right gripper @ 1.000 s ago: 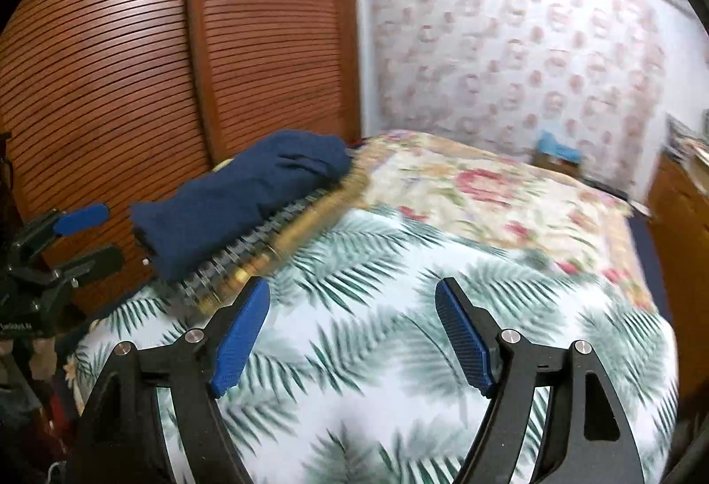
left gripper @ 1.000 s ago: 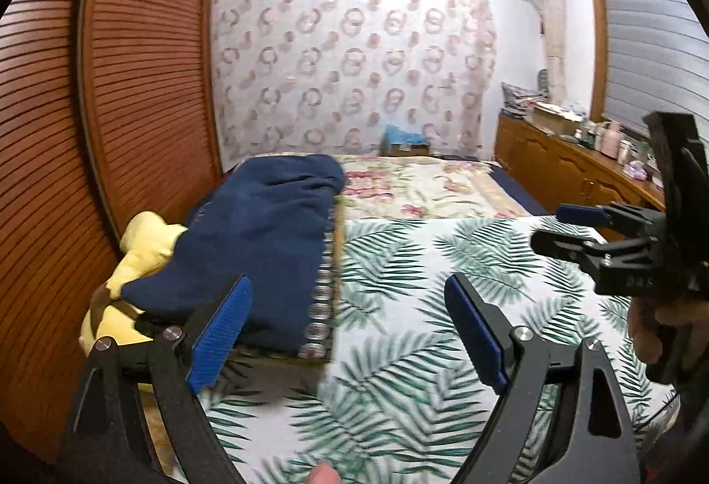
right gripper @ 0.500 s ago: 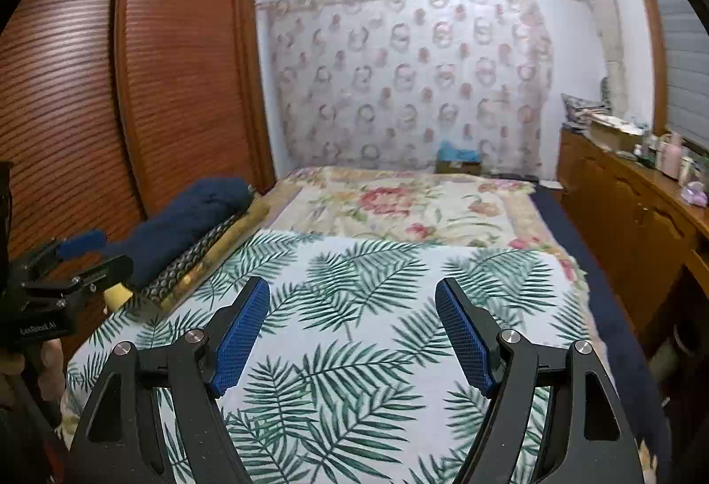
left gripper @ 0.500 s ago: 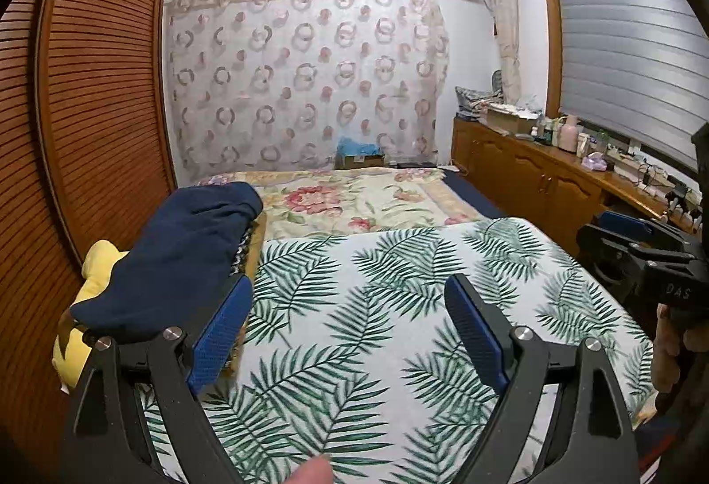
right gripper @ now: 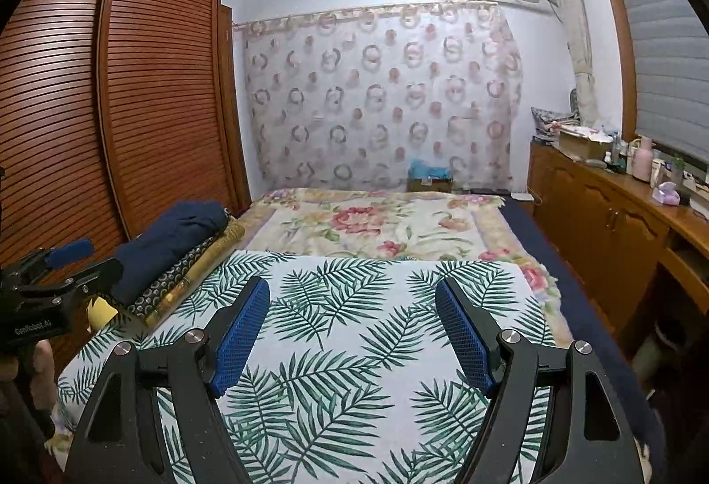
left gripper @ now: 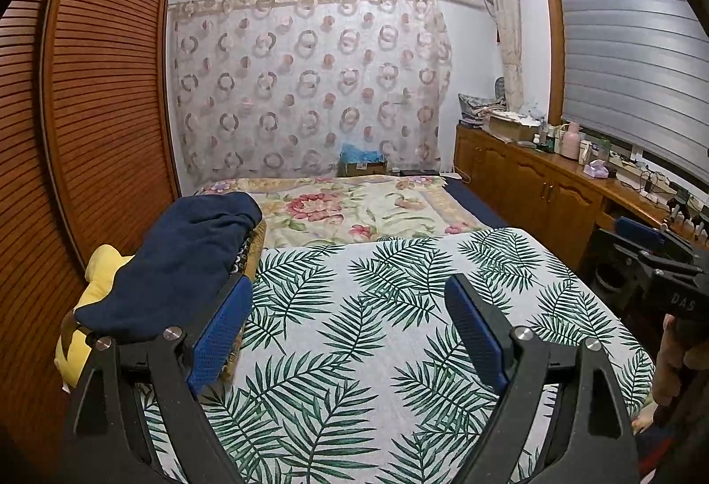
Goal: Fold small clothes
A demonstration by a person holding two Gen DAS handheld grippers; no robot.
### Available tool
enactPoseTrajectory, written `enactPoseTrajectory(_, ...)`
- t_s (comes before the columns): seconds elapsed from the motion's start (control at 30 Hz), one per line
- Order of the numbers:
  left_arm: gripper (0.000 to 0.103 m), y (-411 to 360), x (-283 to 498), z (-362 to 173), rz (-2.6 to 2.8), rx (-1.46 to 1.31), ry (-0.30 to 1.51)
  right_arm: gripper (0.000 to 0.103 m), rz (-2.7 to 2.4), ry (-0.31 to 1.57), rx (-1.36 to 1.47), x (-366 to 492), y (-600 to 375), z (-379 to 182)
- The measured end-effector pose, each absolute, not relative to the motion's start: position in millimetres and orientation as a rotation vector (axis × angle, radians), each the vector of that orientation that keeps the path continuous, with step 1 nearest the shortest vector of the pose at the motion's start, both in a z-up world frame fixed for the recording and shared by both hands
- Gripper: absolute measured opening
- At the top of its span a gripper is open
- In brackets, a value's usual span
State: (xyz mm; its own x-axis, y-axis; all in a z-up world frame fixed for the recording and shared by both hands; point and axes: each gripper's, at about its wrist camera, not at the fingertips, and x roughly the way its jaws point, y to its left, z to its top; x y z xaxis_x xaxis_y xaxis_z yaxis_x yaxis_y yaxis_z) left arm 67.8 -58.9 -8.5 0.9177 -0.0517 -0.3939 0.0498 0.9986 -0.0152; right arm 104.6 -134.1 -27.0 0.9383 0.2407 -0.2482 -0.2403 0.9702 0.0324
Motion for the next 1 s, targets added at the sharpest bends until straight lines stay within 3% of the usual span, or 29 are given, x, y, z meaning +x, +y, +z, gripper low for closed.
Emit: enactPoseTrajectory(1.0, 0.089, -54.1, 64.4, -5.9, -0.044, -0.011, 0.398, 0.079, 0.255, 0.261, 0.008, 89.4, -176.0, -16.4)
